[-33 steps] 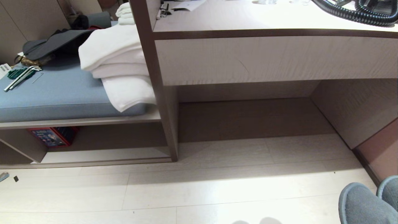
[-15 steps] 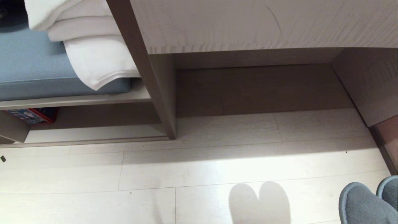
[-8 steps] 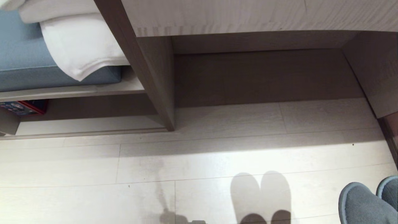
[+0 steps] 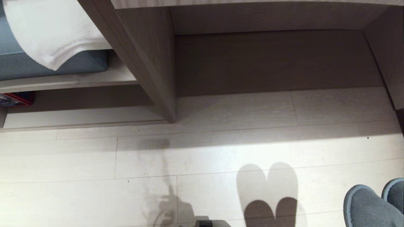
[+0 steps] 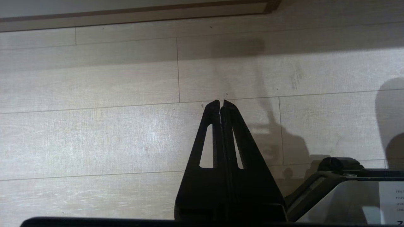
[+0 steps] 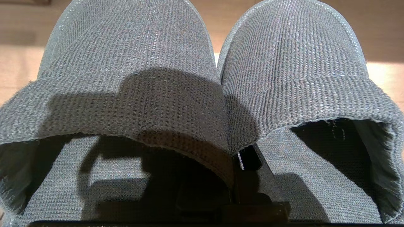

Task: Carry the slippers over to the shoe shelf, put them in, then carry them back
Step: Place the slippers on the floor

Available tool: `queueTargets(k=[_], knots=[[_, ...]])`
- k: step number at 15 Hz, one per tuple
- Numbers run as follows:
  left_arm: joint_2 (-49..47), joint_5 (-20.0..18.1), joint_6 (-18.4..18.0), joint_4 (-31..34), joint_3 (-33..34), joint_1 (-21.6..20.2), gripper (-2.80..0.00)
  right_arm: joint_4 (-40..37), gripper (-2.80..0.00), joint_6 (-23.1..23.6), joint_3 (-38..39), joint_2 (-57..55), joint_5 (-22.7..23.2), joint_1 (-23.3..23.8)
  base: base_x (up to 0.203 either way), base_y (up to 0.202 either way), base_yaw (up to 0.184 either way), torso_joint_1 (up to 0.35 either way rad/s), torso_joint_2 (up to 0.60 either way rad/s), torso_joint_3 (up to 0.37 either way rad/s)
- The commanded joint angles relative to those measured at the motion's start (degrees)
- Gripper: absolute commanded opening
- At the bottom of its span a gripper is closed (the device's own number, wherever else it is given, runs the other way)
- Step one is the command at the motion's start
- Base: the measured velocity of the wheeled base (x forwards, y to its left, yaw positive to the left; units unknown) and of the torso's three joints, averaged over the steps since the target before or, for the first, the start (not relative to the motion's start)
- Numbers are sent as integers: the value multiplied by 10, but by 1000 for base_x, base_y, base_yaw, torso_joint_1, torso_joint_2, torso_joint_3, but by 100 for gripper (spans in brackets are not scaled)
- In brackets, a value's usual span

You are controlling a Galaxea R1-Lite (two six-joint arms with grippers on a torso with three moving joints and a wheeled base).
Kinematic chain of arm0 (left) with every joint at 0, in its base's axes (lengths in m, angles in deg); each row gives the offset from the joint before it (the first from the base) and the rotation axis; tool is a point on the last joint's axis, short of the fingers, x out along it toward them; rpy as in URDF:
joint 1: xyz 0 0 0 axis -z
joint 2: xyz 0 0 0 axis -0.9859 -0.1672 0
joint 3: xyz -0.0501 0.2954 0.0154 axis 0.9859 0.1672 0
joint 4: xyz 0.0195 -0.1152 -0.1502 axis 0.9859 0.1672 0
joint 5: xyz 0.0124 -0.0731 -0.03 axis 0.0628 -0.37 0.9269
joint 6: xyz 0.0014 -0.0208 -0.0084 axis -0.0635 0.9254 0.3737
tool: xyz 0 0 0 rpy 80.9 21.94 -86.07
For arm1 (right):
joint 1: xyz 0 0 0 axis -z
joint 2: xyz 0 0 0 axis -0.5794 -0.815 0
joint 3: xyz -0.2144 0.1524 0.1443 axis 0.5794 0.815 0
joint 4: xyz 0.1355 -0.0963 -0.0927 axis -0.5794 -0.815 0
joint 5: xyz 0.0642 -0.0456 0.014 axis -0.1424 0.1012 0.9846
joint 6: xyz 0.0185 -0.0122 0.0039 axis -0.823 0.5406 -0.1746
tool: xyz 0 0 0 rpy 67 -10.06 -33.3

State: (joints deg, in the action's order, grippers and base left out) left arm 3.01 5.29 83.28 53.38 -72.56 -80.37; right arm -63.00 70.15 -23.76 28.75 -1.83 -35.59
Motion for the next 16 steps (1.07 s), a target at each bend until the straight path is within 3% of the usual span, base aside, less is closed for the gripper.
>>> queueTargets(k=[1, 16], knots=[[0, 0, 0, 0, 0, 0, -280, 0, -280, 1, 0, -1, 0, 0, 0, 0, 0, 2, 5, -198], [0, 0, 1, 0, 0, 0, -280, 0, -280, -1, 0, -1, 0, 0, 0, 0, 0, 4, 4, -198]])
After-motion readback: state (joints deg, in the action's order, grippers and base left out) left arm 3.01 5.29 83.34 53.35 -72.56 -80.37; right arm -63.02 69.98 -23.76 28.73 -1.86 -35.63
